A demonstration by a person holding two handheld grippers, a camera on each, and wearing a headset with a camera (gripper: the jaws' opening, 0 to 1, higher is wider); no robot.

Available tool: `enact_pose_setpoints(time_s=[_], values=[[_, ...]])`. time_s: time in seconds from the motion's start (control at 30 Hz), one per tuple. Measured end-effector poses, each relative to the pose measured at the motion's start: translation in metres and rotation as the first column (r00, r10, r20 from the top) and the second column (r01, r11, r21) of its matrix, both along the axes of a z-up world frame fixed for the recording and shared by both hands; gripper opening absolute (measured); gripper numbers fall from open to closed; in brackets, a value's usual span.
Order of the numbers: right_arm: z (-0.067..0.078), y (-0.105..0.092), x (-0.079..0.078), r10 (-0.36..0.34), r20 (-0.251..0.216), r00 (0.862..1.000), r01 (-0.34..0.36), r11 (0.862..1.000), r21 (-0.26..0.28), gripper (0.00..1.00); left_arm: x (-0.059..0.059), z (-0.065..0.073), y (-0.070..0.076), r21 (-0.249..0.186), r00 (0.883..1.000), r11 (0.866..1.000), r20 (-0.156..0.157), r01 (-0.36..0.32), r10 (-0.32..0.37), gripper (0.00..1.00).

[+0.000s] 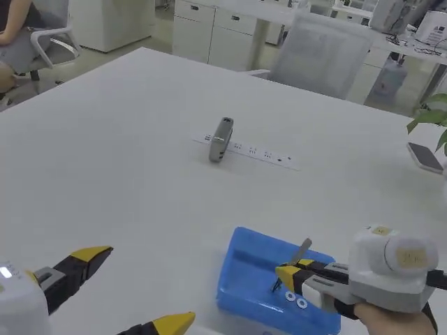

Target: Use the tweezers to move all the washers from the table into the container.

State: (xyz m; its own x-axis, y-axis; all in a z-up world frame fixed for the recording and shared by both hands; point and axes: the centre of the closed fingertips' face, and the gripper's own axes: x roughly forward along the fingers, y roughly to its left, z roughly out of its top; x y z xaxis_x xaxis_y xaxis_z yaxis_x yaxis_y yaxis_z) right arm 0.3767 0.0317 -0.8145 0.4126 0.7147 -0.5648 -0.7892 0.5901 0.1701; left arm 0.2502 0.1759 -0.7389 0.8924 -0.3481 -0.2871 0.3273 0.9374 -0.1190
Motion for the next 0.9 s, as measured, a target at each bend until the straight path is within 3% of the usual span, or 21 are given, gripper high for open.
enact_pose_setpoints(time_s=[0.07,0.3,0.47,0.9], values=[[-0.003,-0.002,0.001,-0.008,-0.011,1.000,0.007,1.000,-0.012,0.03,0.000,0.000,0.000,0.000,1.000,1.000,-0.001,0.001,-0.001,0.77],[-0.001,-0.006,0.000,-0.042,-0.041,0.998,0.043,0.999,0.020,0.04,0.000,0.000,-0.001,0.003,1.000,1.000,-0.003,0.006,-0.006,0.77],[0.009,-0.008,-0.002,-0.064,-0.041,0.997,0.066,0.996,0.057,0.04,0.000,-0.001,-0.002,0.005,1.000,1.000,-0.006,0.012,-0.012,0.77],[0.062,-0.012,-0.032,-0.067,0.015,0.998,0.064,0.984,0.166,0.04,-0.001,-0.002,-0.003,0.006,1.000,1.000,-0.006,0.018,-0.018,0.77]])
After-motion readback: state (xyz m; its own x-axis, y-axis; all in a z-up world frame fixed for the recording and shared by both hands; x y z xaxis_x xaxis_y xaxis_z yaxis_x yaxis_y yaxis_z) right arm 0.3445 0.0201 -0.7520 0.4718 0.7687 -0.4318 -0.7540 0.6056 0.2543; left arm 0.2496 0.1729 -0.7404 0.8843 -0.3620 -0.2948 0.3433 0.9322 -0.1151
